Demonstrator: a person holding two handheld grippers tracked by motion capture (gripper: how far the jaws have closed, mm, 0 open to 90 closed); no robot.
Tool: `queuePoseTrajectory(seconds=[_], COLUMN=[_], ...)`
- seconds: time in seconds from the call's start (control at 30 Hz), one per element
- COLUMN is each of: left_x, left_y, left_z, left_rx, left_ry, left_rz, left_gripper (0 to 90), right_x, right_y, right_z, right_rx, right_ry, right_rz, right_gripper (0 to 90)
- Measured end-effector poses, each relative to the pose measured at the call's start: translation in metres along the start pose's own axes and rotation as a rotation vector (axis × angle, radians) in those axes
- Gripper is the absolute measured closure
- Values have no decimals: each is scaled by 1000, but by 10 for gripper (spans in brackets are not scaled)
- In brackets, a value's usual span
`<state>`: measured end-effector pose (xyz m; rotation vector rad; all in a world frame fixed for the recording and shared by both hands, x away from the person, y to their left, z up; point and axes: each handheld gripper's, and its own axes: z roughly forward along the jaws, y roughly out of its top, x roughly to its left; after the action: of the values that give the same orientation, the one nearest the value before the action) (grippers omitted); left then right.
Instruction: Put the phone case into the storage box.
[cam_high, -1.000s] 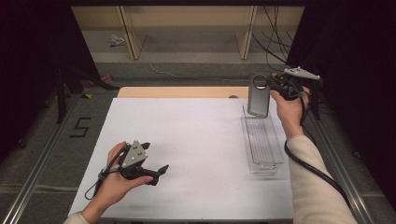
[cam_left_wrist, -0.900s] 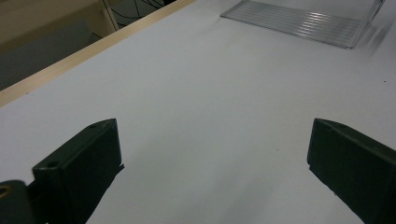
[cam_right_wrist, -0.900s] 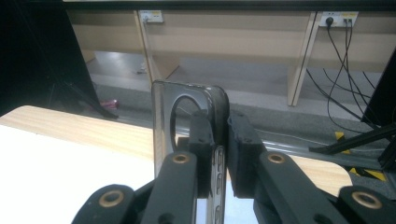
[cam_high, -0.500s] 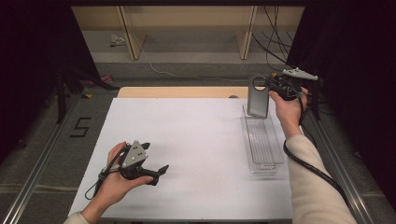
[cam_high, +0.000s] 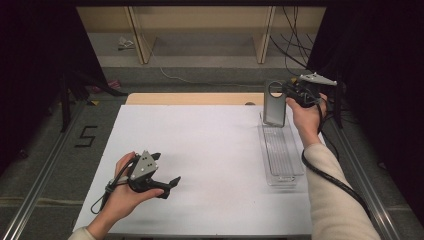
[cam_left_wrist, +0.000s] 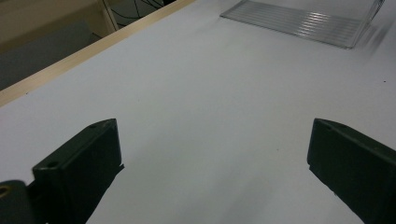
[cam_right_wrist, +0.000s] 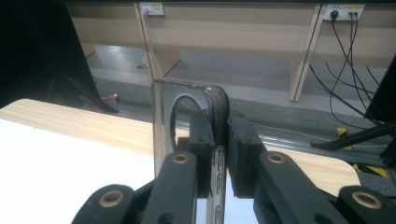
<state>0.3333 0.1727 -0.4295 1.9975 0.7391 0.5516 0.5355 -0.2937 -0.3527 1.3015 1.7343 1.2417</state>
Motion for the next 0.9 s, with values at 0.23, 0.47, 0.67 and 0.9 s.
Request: queuePoseTrajectory(seconds=[0.23, 0.47, 0.67, 0.9], left_x=[0, 0, 0, -1], left_y=[0, 0, 0, 0], left_z=[0, 0, 1, 1], left_rx=[1, 1, 2, 3], left_ry=[0, -1, -1, -1], left_rz=[1, 1, 1, 1], left_gripper=[25, 25, 25, 25], right_x=[0, 0, -1, -1], right_y=[-1, -3, -6, -7], right_z=[2, 3, 5, 6], right_rx=[5, 13, 19, 27], right_ry=[0, 0, 0, 2], right_rz=[0, 5, 4, 7], right_gripper=[818, 818, 818, 818])
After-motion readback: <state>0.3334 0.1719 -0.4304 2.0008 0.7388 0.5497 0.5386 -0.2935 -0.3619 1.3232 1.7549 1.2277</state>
